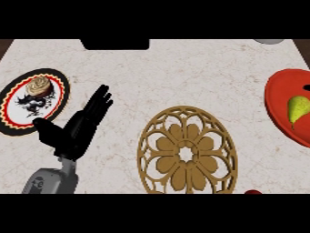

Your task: Pick the pear from the placemat and place it in the bowl

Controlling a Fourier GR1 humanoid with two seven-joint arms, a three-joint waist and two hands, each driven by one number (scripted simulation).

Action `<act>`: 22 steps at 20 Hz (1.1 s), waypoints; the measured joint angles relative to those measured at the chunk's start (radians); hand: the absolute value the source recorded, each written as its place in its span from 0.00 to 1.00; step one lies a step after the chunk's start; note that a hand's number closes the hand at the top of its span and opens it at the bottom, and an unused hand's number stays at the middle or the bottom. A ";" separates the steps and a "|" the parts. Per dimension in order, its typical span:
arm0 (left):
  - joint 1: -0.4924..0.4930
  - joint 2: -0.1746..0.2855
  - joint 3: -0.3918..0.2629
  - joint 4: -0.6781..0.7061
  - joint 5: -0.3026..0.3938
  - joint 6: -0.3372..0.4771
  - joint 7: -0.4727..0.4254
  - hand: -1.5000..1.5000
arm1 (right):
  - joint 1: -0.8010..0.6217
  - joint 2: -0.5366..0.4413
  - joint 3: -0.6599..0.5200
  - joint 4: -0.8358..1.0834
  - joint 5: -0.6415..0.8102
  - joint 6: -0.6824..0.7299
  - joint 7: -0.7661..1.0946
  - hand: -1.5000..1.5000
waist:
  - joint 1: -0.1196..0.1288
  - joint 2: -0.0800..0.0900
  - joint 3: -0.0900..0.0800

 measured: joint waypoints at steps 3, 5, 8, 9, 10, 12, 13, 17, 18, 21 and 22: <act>0.032 0.007 0.004 -0.015 0.001 -0.004 -0.005 0.50 | 0.070 -0.016 -0.075 -0.036 -0.104 0.107 -0.091 0.00 | -0.016 -0.006 -0.001; 0.036 0.010 0.015 -0.006 0.004 -0.006 -0.013 0.50 | 0.127 -0.040 -0.121 -0.070 -0.170 0.190 -0.129 0.00 | -0.027 -0.008 -0.002; 0.058 0.011 0.018 -0.030 0.006 -0.004 -0.011 0.50 | 0.240 -0.067 -0.188 -0.115 -0.264 0.315 -0.178 0.00 | -0.036 -0.012 -0.004; 0.059 0.007 0.016 -0.033 0.002 0.003 -0.007 0.50 | 0.280 -0.081 -0.214 -0.126 -0.296 0.359 -0.192 0.00 | -0.040 -0.012 -0.003; 0.063 0.007 0.019 -0.037 0.004 0.003 -0.005 0.50 | 0.326 -0.081 -0.233 -0.158 -0.323 0.380 -0.197 0.00 | -0.044 -0.013 -0.004; 0.066 0.013 0.029 -0.040 0.009 0.000 -0.003 0.50 | 0.427 -0.091 -0.270 -0.221 -0.370 0.418 -0.206 0.00 | -0.054 -0.015 -0.005; 0.068 0.018 0.034 -0.046 0.012 0.000 0.003 0.50 | 0.480 -0.089 -0.289 -0.250 -0.392 0.430 -0.215 0.00 | -0.060 -0.016 -0.005; 0.080 0.023 0.055 -0.036 0.017 0.002 -0.008 0.50 | 0.701 -0.081 -0.353 -0.364 -0.463 0.484 -0.242 1.00 | -0.087 -0.019 -0.005; 0.087 0.023 0.055 -0.038 0.016 0.002 -0.011 0.50 | 0.756 -0.068 -0.366 -0.390 -0.473 0.489 -0.260 1.00 | -0.090 -0.019 -0.005; 0.097 0.027 0.058 -0.037 0.013 -0.003 -0.022 0.50 | 0.921 -0.043 -0.400 -0.458 -0.494 0.506 -0.298 1.00 | -0.103 -0.020 -0.004; 0.101 0.027 0.060 -0.039 0.014 -0.002 -0.022 0.50 | 0.970 -0.028 -0.405 -0.479 -0.500 0.509 -0.310 1.00 | -0.105 -0.021 -0.003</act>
